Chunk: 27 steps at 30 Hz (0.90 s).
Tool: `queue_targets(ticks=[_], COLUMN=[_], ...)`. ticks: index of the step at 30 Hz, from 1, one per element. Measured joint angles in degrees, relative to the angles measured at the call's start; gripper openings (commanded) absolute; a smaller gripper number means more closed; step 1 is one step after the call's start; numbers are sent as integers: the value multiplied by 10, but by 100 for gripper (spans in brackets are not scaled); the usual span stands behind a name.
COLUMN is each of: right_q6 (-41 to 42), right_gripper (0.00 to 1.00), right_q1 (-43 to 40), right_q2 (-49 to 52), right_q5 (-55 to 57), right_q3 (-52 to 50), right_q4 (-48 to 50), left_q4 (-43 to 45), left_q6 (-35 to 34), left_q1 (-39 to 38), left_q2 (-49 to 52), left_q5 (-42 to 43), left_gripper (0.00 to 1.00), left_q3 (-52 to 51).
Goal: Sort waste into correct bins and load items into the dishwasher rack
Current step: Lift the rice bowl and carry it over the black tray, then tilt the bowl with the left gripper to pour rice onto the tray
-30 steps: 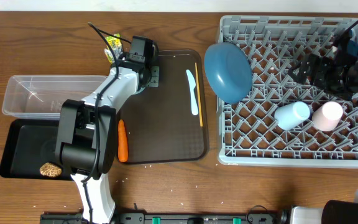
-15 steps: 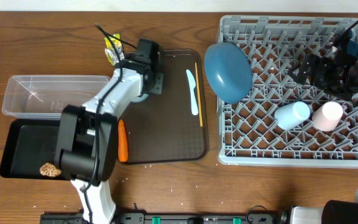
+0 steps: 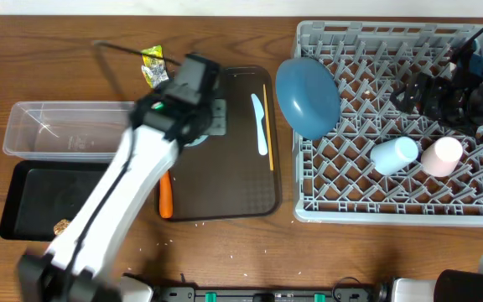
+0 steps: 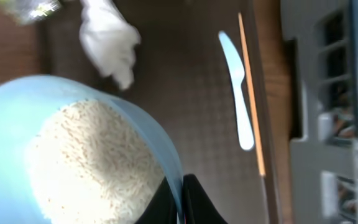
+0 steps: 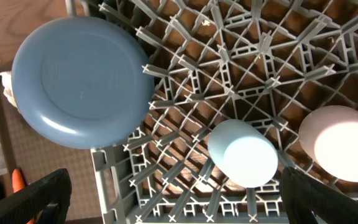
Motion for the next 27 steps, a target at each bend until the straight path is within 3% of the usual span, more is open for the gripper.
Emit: queue_targets(ticks=[4, 9, 15, 23, 27], right_q6=[0, 0, 0, 0, 0], right_gripper=[99, 99, 99, 99, 99], right_q1=[0, 0, 0, 0, 0], right_q2=[0, 0, 0, 0, 0], right_q5=[0, 1, 2, 2, 2], right_q3=[0, 0, 0, 0, 0], right_q4=[0, 0, 0, 0, 0], left_q4=[-51, -97, -96, -22, 59], left_q6=[-50, -91, -90, -57, -38], left_q1=[52, 176, 350, 559, 657], left_q2=[-103, -203, -239, -231, -231], left_q5=[0, 12, 109, 280, 372], left_gripper=[6, 6, 6, 6, 6], left_q3=[0, 0, -33, -155, -228])
